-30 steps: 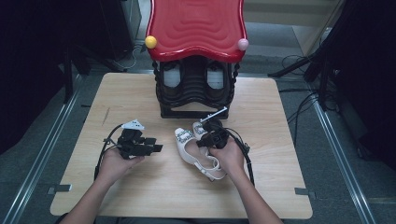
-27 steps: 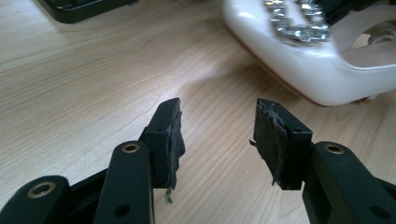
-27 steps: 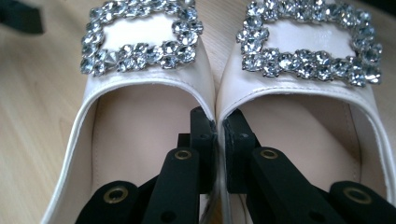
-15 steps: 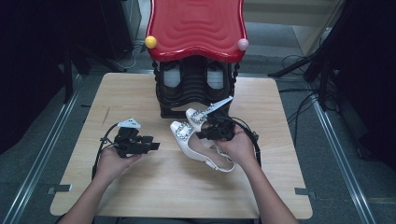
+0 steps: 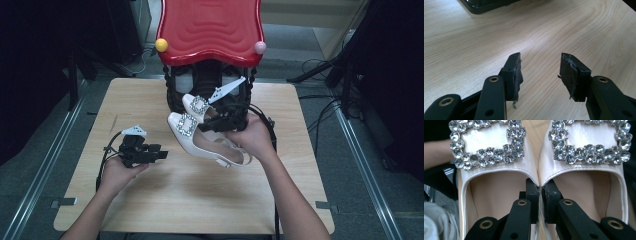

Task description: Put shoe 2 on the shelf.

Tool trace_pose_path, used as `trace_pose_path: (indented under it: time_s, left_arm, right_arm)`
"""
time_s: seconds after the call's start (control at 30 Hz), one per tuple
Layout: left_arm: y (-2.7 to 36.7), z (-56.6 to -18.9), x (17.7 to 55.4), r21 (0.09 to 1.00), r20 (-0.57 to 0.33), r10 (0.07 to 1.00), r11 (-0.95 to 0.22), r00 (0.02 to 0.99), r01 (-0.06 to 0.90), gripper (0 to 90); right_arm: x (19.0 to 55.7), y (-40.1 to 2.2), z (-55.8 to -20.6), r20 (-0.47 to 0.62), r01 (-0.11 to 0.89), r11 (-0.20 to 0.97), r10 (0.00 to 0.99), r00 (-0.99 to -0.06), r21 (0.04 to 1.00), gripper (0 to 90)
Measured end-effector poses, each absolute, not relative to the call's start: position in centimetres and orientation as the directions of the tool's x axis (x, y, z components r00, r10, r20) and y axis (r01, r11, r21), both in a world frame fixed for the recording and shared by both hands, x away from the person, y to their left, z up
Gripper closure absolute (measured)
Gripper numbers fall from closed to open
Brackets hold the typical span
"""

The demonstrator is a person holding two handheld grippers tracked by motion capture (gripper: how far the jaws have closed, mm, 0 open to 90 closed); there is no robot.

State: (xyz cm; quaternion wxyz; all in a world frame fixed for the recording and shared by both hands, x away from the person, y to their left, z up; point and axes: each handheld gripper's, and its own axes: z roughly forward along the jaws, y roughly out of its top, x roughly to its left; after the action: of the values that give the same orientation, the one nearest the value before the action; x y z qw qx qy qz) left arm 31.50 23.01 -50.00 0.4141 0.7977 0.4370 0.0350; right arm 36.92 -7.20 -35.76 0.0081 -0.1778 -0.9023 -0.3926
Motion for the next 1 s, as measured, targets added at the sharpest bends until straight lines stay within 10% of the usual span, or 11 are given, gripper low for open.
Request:
trace_pose_path:
  time_s: [0.43,1.0]
  left_arm:
    - [22.9,-50.1,31.5,0.693,-0.308,0.726,-0.271,0.615,0.668,51.8]
    - [22.8,-50.1,31.5,0.691,-0.314,0.721,-0.272,0.617,0.67,51.9]
  right_arm:
    - [37.6,-7.2,-26.6,0.119,0.293,0.516,0.344,-0.932,0.805,86.3]
    - [41.2,-7.4,-16.4,0.158,0.409,0.27,0.635,-0.756,0.872,86.4]
